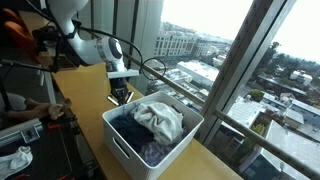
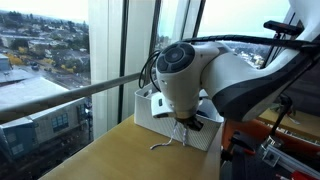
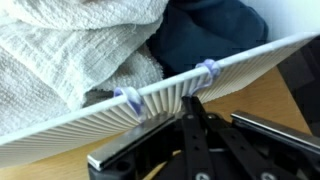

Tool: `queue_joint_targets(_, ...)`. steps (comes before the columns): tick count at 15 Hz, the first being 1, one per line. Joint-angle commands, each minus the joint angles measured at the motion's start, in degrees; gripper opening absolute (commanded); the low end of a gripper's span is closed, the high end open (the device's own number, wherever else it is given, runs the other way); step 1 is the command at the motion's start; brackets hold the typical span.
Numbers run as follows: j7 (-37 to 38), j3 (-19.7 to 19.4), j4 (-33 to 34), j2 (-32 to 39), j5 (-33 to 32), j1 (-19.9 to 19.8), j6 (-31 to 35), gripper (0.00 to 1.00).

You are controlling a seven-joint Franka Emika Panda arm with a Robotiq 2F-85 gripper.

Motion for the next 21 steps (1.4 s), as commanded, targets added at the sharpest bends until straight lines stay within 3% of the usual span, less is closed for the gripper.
queue_joint_targets(1, 0.1, 0.1, 0.5, 0.4, -1.6, -0.3, -2.0, 0.0)
queue_joint_targets(7, 0.8, 1.0, 0.5, -1.9, -0.1, -0.2, -2.0, 0.0)
queue_joint_targets(13, 1.9, 1.9, -0.2, -9.3, 2.0, -0.6, -1.9, 0.0)
queue_joint_targets(21, 3.2, 0.2, -2.7, -16.5, 4.5, -2.9, -0.7, 0.0)
